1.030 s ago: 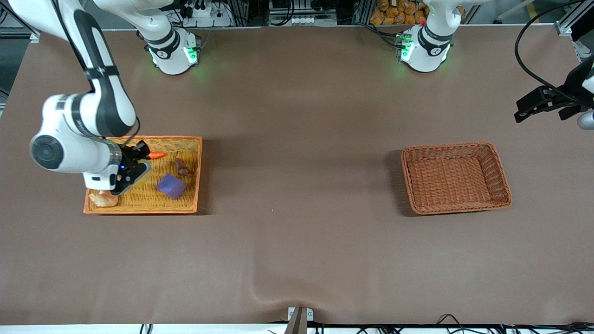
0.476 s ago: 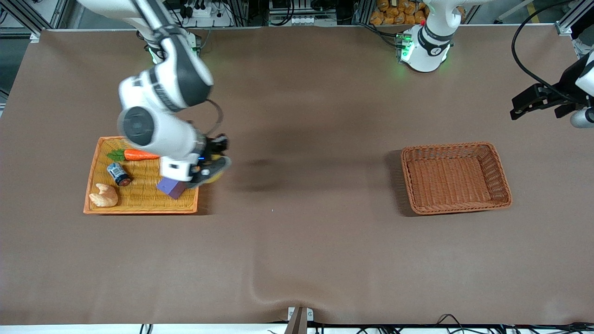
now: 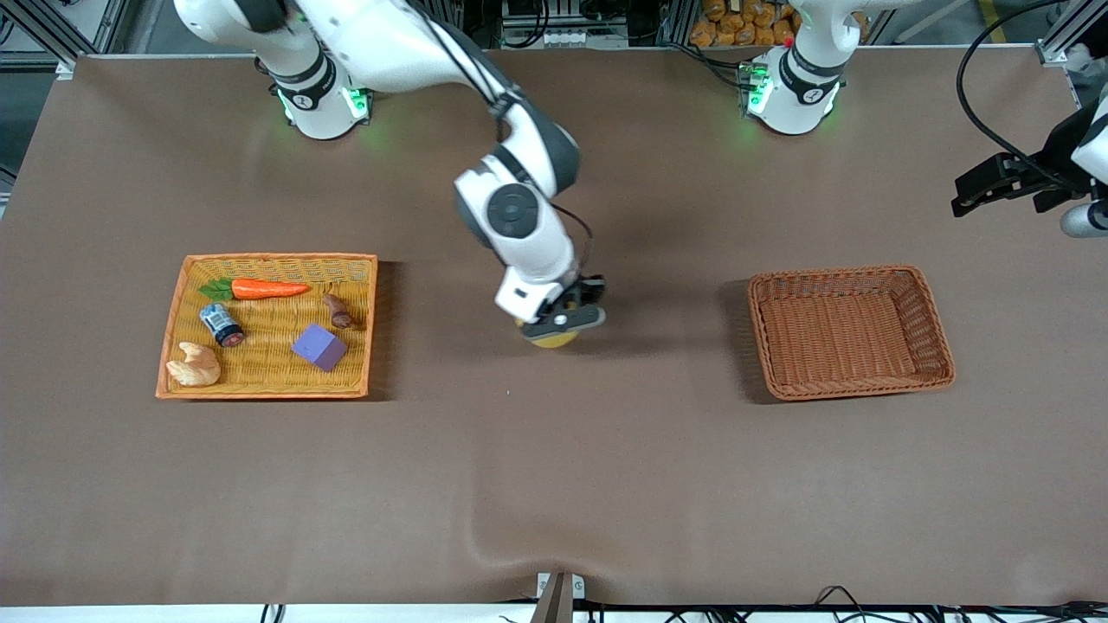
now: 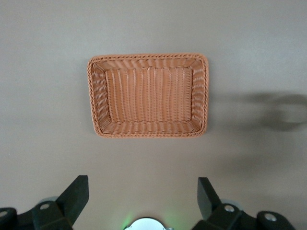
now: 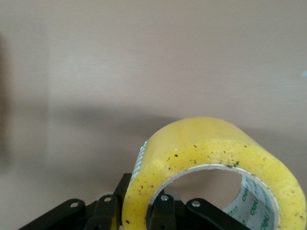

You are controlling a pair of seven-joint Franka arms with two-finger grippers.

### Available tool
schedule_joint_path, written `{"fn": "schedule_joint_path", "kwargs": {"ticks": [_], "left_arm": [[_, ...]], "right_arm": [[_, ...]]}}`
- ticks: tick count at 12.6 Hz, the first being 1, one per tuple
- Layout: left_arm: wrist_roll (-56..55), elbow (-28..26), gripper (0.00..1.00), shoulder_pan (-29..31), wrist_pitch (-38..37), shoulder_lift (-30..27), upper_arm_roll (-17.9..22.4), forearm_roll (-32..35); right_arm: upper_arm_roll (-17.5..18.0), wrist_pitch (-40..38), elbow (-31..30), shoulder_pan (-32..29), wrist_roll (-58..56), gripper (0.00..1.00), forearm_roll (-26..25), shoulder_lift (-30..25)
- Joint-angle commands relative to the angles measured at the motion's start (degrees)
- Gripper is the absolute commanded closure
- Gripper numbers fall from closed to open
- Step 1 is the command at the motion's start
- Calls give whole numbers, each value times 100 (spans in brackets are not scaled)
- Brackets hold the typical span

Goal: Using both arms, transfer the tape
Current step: 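Carry the tape roll toward the table middle with the right gripper, then set the tape down and open the right gripper while the left gripper approaches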

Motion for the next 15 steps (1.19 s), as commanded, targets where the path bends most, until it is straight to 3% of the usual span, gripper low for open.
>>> {"fn": "schedule_joint_path", "kwargs": {"ticks": [1, 6, 7, 9, 13, 15], "left_arm": [[181, -65, 0, 64, -70, 2, 26, -20], [67, -65, 0, -6, -9, 151, 9, -29], [67, -100, 0, -15, 17, 213, -17, -64], [32, -538, 0, -41, 401, 135, -157, -99], [-528, -970, 0, -59, 1045, 230, -780, -108], [-1020, -1180, 0, -94, 1491, 432, -1228, -178]], "right_arm": [[-91, 73, 1149, 148, 336, 100, 101, 925], [-144, -418, 1195, 202, 468, 100, -258, 1032], [-144, -436, 1195, 211, 468, 82, -303, 1024], [-144, -575, 1195, 167, 451, 4, -321, 884], [-152, -1425, 1169, -209, 257, 0, -295, 174], [-161, -2184, 497, -639, -371, 0, -303, -781]]}}
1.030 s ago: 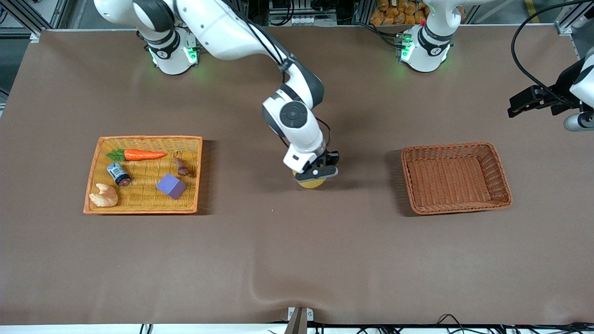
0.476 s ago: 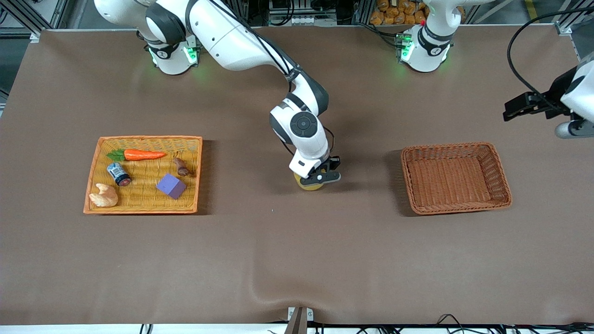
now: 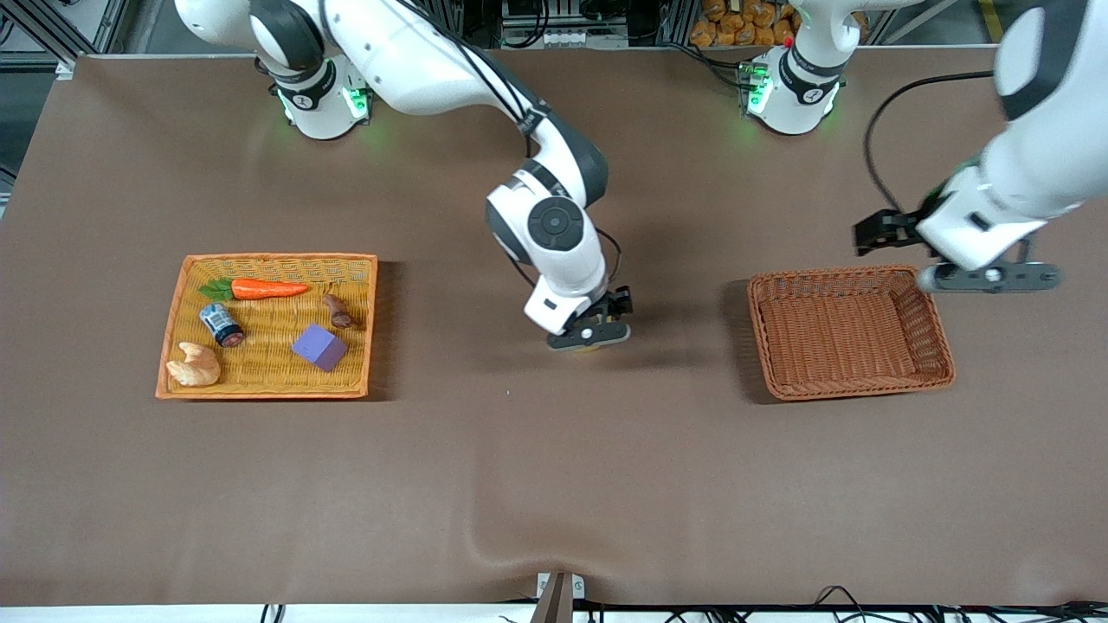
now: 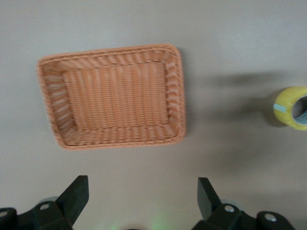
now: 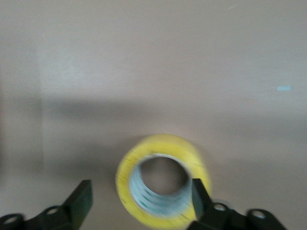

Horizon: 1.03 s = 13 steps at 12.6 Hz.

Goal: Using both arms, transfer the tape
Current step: 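Set the tape down and open the right gripper while the left gripper approaches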

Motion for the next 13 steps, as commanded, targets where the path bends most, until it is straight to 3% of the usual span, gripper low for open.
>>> {"fn": "schedule_joint_path", "kwargs": {"ticks": [1, 3, 4, 7, 9, 13], "left_arm": [[-685, -391, 0, -41, 726, 145, -515, -261], [-1369, -550, 0, -137, 1359, 538, -989, -271], [-1817, -568, 0, -338, 1710, 784, -1078, -236], [-2995, -559, 0, -1110, 2862, 1575, -1053, -26], [-3804, -490, 0, -1516, 3154, 2102, -1079, 1129], [-4335, -305, 0, -1676, 3770, 2833, -1079, 1539]], "right_arm": [[115, -416, -1511, -750, -773, 0, -62, -1697], [115, -459, -2472, -1304, -933, 0, -62, -2719], [115, -546, -2668, -1551, -942, 0, -62, -3063], [107, -1388, -2661, -2175, -1475, 0, -437, -3635], [150, -1881, -2539, -2841, -1750, 0, -703, -3883], [300, -2593, -2485, -3968, -2269, 0, -844, -4374]]}}
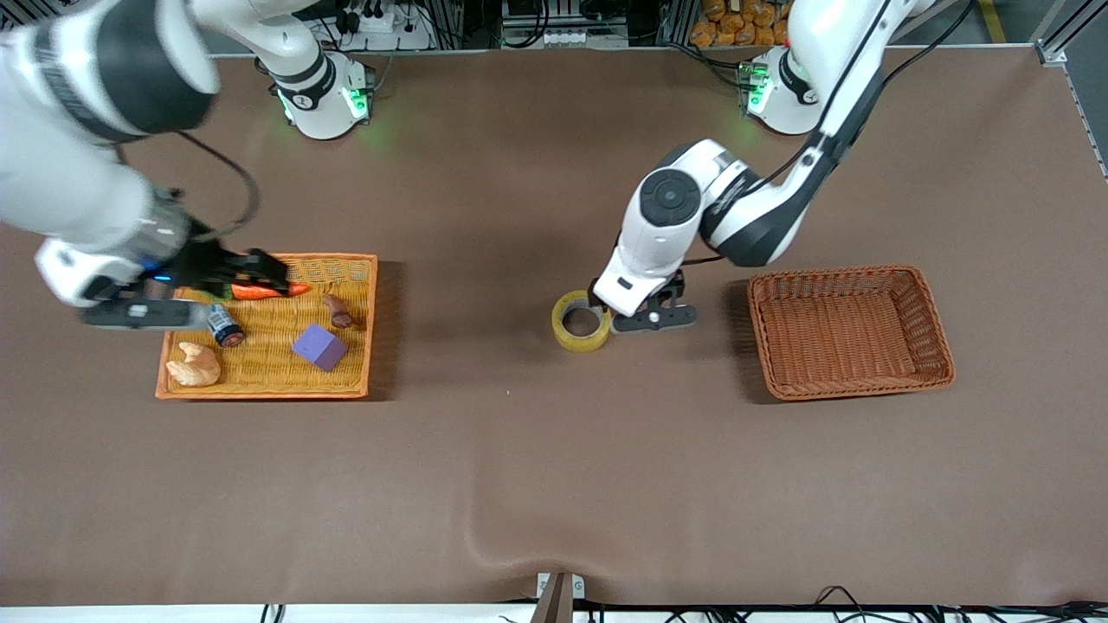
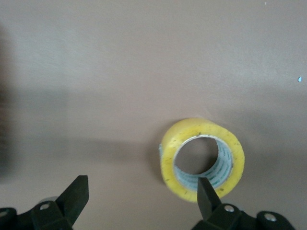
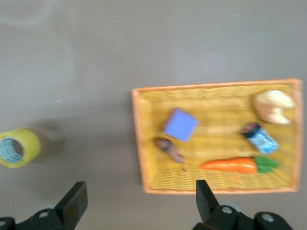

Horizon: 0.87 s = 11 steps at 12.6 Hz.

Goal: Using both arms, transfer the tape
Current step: 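Grasp the tape roll rim with the left gripper while the right gripper retracts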

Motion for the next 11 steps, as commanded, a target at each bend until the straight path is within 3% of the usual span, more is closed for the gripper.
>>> {"fn": "schedule_joint_path", "kwargs": {"ticks": [1, 4, 8, 11], "left_arm": [[-107, 269, 0, 35, 359, 440, 16, 189], [-151, 260, 0, -61, 687, 774, 34, 233], [-230, 233, 0, -150, 705, 872, 60, 268], [-230, 233, 12, -158, 705, 1082, 60, 268]], "right_arm": [[238, -409, -160, -628, -115, 0, -164, -523], [388, -919, -169, -910, -423, 0, -725, -867], [142, -1026, -73, -1121, -1170, 0, -727, -929], [142, -1053, -37, -1210, -1100, 0, -404, -877]]}}
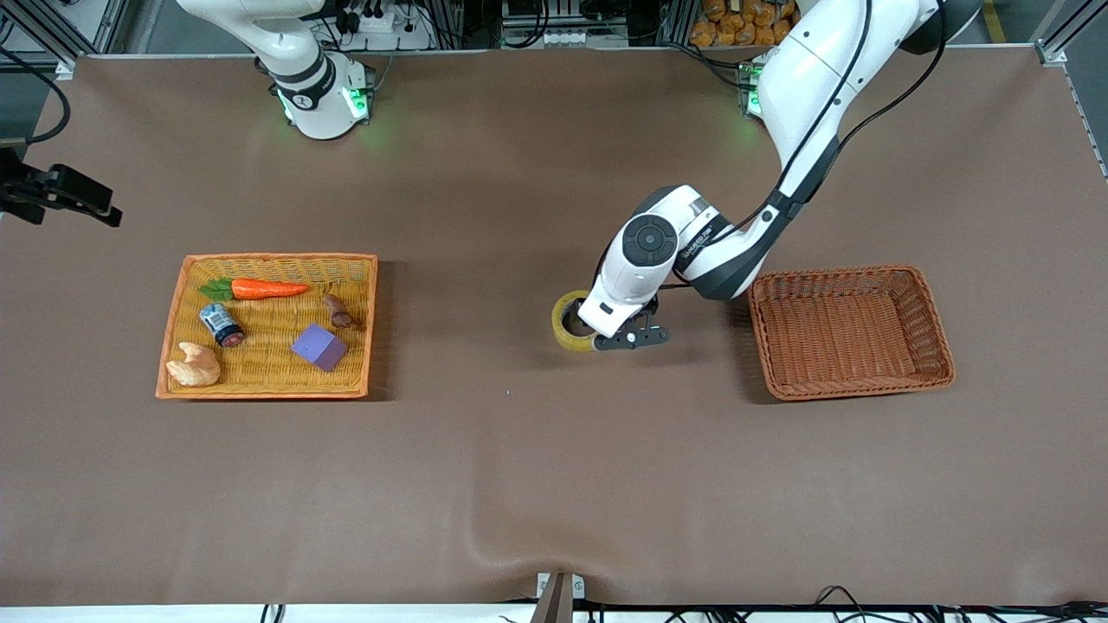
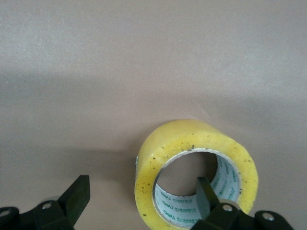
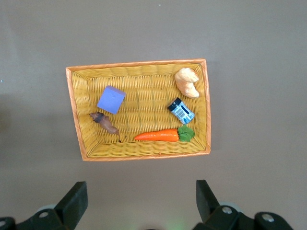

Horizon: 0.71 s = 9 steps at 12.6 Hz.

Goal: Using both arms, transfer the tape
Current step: 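Grasp the tape roll rim with the left gripper while the right gripper retracts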

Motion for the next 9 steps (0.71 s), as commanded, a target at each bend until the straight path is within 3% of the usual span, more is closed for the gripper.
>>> {"fn": "schedule_joint_path", "kwargs": {"ticks": [1, 2, 5, 9], "left_arm": [[-212, 124, 23, -49, 24, 247, 19, 205], [-212, 133, 33, -49, 24, 299, 19, 205], [-221, 142, 100, -49, 24, 282, 19, 205], [-213, 125, 100, 55, -20, 125, 10, 205]], "right_arm": [[25, 24, -32, -99, -58, 0, 389, -35], [-2, 16, -32, -195, -101, 0, 400, -35], [-2, -37, -23, -196, -84, 0, 374, -35], [-2, -2, 12, -213, -84, 0, 321, 0]]}}
